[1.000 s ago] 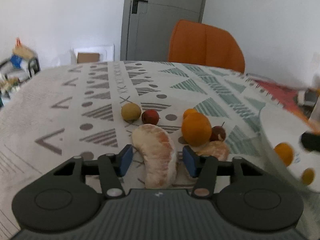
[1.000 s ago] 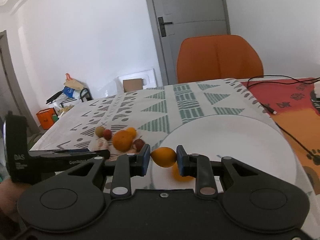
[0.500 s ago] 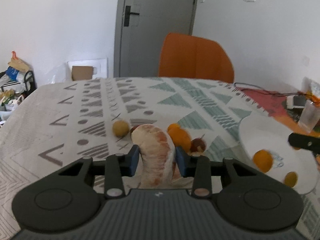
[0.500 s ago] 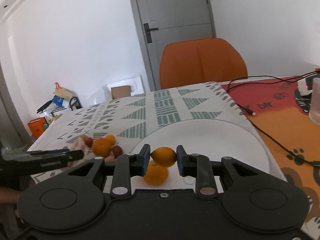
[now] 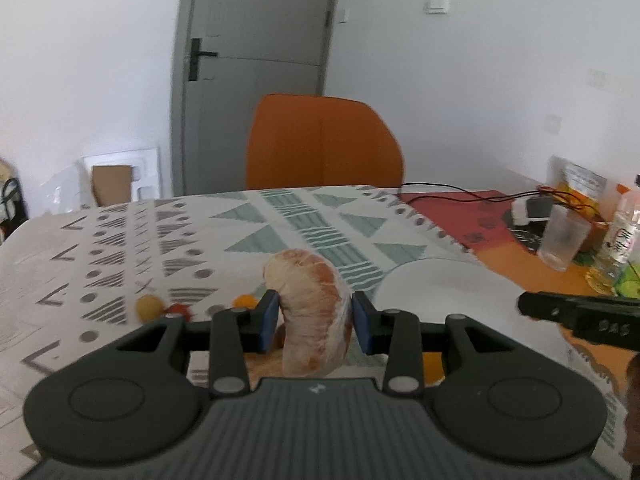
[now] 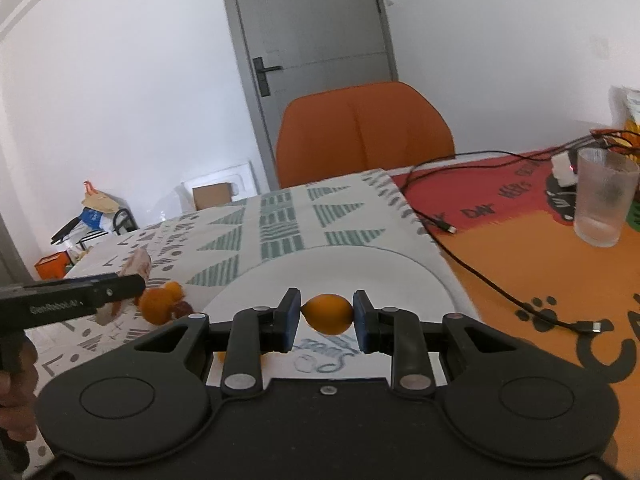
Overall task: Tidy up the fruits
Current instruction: 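Carry the mandarin and pomelo segment onto the white plate and open both tools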
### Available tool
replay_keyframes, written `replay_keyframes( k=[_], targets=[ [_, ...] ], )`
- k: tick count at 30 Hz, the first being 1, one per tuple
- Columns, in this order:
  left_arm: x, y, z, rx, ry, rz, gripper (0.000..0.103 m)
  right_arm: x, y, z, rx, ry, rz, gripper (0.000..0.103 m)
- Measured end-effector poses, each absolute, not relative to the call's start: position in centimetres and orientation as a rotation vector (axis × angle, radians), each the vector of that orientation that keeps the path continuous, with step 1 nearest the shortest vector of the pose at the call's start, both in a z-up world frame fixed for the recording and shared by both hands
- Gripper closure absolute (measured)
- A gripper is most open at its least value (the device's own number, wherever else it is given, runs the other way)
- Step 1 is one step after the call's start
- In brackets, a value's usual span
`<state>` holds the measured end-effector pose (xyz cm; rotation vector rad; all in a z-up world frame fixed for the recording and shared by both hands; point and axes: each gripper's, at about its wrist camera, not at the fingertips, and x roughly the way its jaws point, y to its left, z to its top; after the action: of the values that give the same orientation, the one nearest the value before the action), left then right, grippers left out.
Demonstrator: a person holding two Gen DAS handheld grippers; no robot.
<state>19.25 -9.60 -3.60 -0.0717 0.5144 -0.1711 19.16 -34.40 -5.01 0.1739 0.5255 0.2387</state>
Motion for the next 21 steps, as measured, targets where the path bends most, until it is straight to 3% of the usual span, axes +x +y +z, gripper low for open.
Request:
replay_keyframes(
  k=[21],
  targets=[
    [22.7, -15.8, -4.2, 0.013, 0.524, -0.312, 0.065, 19.7, -37.7, -7.0, 0.220, 0.574, 0.191, 0.071]
  ],
)
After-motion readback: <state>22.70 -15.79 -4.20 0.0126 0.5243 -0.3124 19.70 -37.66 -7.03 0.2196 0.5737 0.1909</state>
